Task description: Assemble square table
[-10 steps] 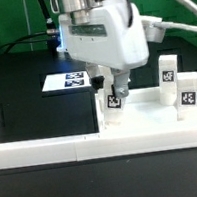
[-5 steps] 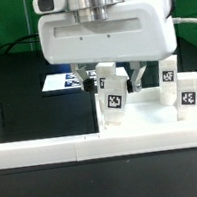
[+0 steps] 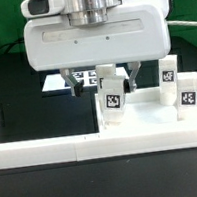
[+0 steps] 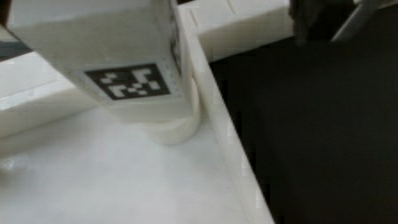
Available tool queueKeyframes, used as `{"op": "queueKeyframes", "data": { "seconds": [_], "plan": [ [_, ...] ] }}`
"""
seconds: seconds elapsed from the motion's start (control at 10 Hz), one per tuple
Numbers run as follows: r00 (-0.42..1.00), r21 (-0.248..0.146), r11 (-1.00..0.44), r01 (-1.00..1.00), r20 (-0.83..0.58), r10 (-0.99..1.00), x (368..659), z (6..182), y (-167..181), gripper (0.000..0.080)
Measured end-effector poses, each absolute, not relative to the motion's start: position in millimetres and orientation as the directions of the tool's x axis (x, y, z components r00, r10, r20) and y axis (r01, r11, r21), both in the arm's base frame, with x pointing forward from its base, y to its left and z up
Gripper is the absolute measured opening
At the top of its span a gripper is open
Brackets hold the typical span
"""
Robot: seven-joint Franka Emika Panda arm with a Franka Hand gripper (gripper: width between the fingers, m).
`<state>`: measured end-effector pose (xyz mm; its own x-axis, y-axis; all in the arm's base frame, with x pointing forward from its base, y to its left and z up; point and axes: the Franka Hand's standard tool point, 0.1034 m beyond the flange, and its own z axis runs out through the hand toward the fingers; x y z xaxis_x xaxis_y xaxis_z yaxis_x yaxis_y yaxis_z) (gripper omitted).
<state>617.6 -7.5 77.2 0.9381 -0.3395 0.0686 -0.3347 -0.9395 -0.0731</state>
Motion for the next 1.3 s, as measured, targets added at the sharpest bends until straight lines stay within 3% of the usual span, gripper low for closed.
{"op": "queueKeyframes", "data": {
  "seconds": [0.1, 0.2, 0.3, 0.4, 0.5, 0.9, 1.2, 1.3],
  "plan": [
    [0.927, -0.075, -0.929, -0.363, 0.066, -0.368, 617.5, 77.1, -7.5, 0.0537],
    [0.922, -0.076, -0.924, -0.376, 0.065, -0.381, 617.5, 77.1, -7.6, 0.0537],
    [0.907, -0.079, -0.908, -0.411, 0.062, -0.416, 617.5, 77.1, -7.4, 0.0345],
    [0.867, -0.085, -0.867, -0.490, 0.054, -0.495, 617.5, 76.9, -7.2, 0.0345],
    [0.837, -0.088, -0.837, -0.541, 0.049, -0.546, 617.4, 76.8, -7.0, 0.0291],
    [0.671, -0.096, -0.670, -0.736, 0.023, -0.741, 617.3, 75.2, -5.3, 0.0291],
    [0.315, -0.078, -0.313, -0.947, -0.025, -0.949, 622.2, 73.4, 8.3, 0.0291],
    [0.128, -0.077, -0.124, -0.989, -0.052, -0.990, 623.0, 72.5, 10.3, 0.0291]
  ]
}}
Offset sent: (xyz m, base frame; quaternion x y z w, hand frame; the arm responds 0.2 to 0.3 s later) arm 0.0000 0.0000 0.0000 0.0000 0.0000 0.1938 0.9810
